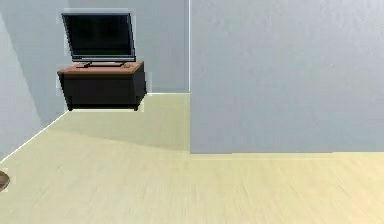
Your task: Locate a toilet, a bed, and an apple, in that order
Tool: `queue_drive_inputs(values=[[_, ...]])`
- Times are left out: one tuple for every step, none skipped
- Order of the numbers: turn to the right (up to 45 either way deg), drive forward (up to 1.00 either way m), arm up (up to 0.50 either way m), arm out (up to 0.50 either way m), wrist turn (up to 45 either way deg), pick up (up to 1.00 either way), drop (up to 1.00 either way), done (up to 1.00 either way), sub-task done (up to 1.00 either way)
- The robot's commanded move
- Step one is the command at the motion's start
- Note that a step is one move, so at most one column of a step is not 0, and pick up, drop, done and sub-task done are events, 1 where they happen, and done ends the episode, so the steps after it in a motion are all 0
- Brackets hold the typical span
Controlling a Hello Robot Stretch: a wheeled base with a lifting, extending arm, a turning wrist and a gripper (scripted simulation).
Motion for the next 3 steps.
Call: queue_drive_inputs(values=[[42.0,0.00,0.00,0.00,0.0,0.00,0.00,0.00,0.00],[0.0,0.35,0.00,0.00,0.0,0.00,0.00,0.00,0.00],[9.0,0.00,0.00,0.00,0.0,0.00,0.00,0.00,0.00]])
